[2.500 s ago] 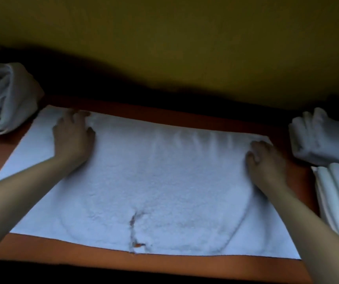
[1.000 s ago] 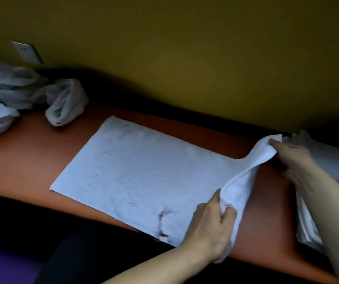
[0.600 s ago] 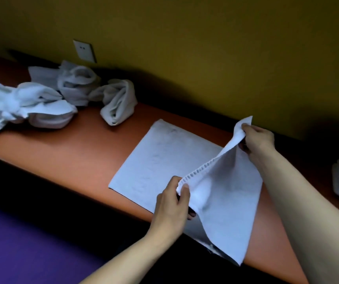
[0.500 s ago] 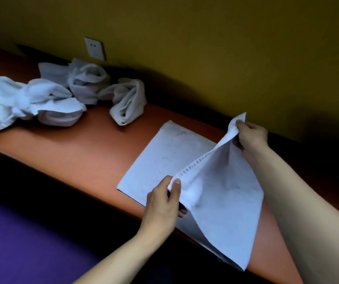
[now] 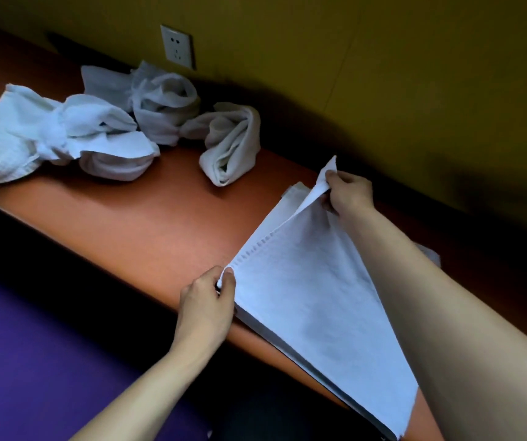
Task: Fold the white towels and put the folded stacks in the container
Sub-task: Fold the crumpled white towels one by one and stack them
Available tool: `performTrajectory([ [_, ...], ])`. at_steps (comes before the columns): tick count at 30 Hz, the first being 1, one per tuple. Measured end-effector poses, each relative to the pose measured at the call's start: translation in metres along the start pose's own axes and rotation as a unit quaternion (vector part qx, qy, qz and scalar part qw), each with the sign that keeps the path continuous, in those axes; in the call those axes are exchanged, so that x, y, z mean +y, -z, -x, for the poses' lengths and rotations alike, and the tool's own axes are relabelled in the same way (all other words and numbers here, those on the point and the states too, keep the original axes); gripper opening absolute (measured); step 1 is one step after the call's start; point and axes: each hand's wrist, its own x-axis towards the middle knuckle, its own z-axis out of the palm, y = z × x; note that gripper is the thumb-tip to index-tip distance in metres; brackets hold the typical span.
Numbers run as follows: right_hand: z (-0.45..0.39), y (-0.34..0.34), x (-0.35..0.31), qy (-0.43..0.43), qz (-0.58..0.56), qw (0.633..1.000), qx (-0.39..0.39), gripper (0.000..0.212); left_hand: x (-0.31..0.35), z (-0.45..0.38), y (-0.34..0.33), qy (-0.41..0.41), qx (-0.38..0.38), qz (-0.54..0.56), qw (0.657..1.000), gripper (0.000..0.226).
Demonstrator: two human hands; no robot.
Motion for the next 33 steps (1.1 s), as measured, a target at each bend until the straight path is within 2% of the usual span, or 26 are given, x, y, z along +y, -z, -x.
performTrajectory([
  [3, 0.014, 0.0, 0.016, 0.031, 0.015, 0.999, -0.039, 0.018, -0.014, -0.006, -0.001, 0.006, 0.007, -0.066, 0.998, 0.036],
  [7, 0.045, 0.032, 0.074, 0.018, 0.087, 0.996, -0.016, 0.016, -0.021, -0.012, -0.006, -0.001, 0.017, -0.108, 0.994, 0.024],
  [11, 0.112, 0.092, 0.142, 0.046, 0.233, 0.97, 0.056, 0.013, -0.024, -0.011, -0.009, -0.037, 0.034, -0.164, 0.985, 0.016],
  [13, 0.149, 0.121, 0.172, 0.066, 0.28, 0.951, 0.117, 0.01, -0.025, -0.007, -0.01, -0.05, 0.043, -0.178, 0.982, 0.02],
  [14, 0.164, 0.133, 0.187, 0.062, 0.298, 0.941, 0.15, 0.016, -0.024, -0.004, -0.011, -0.048, 0.044, -0.181, 0.981, 0.025],
  [17, 0.2, 0.158, 0.219, -0.033, 0.326, 0.922, 0.207, 0.037, -0.021, 0.0, -0.013, -0.005, 0.01, -0.177, 0.984, 0.038],
  [19, 0.211, 0.16, 0.229, -0.078, 0.329, 0.923, 0.185, 0.04, -0.022, -0.006, -0.013, 0.028, -0.025, -0.155, 0.987, 0.04],
  [21, 0.216, 0.155, 0.229, -0.092, 0.332, 0.928, 0.141, 0.032, -0.022, -0.011, -0.009, 0.044, -0.045, -0.147, 0.987, 0.033],
  [24, 0.221, 0.152, 0.219, -0.1, 0.243, 0.956, 0.129, 0.019, -0.016, -0.005, 0.0, 0.044, -0.061, -0.159, 0.984, 0.022],
  [26, 0.226, 0.158, 0.209, -0.103, 0.168, 0.969, 0.148, 0.016, -0.013, 0.006, 0.006, 0.059, -0.06, -0.104, 0.991, 0.019],
  [28, 0.233, 0.167, 0.208, -0.093, 0.121, 0.974, 0.168, 0.012, -0.01, 0.024, 0.011, 0.098, -0.068, 0.027, 0.993, 0.015],
  [30, 0.245, 0.176, 0.21, -0.096, 0.08, 0.977, 0.171, 0.008, -0.007, 0.043, 0.017, 0.121, -0.072, 0.129, 0.982, 0.01],
  [33, 0.268, 0.19, 0.209, -0.083, 0.026, 0.979, 0.186, 0.017, -0.003, 0.075, 0.027, 0.148, -0.062, 0.22, 0.962, 0.005],
])
